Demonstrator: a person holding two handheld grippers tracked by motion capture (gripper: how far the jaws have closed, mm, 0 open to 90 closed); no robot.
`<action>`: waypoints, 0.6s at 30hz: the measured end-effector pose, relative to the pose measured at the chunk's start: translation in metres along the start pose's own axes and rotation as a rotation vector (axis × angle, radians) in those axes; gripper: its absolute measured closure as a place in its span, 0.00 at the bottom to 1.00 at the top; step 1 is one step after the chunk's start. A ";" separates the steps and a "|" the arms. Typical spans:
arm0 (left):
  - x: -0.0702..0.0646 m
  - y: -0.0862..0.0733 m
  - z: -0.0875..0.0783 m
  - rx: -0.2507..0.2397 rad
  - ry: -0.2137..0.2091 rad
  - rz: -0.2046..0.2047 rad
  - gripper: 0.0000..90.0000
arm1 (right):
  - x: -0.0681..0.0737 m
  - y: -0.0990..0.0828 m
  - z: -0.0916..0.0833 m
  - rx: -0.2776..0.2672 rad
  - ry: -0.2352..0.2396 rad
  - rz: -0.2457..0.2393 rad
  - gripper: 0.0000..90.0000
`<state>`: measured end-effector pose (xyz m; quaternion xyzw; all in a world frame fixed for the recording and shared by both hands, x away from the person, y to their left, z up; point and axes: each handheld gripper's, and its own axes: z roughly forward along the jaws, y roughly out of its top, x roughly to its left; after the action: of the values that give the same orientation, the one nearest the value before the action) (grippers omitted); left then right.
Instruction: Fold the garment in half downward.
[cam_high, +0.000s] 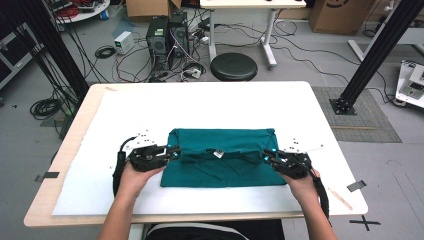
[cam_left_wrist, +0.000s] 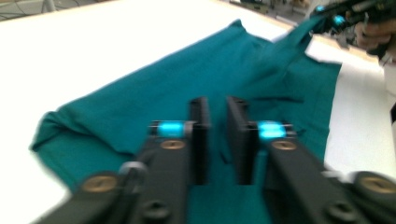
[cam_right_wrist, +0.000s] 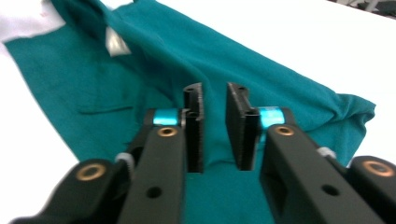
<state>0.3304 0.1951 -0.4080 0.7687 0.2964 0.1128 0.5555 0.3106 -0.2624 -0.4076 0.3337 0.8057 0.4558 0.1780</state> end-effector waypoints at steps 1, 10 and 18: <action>0.001 0.002 -0.004 -0.021 0.009 0.000 0.79 | 0.000 0.000 -0.001 -0.014 0.000 -0.002 0.81; 0.000 -0.001 0.006 0.004 0.017 -0.008 0.64 | 0.001 0.000 -0.001 -0.015 -0.017 -0.003 0.77; 0.003 -0.003 0.010 0.011 0.050 -0.015 0.57 | 0.001 -0.004 0.017 0.082 -0.031 0.017 0.67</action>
<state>0.3367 0.1901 -0.4148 0.7665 0.3164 0.1262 0.5444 0.3189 -0.2528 -0.4202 0.3544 0.8181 0.4186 0.1727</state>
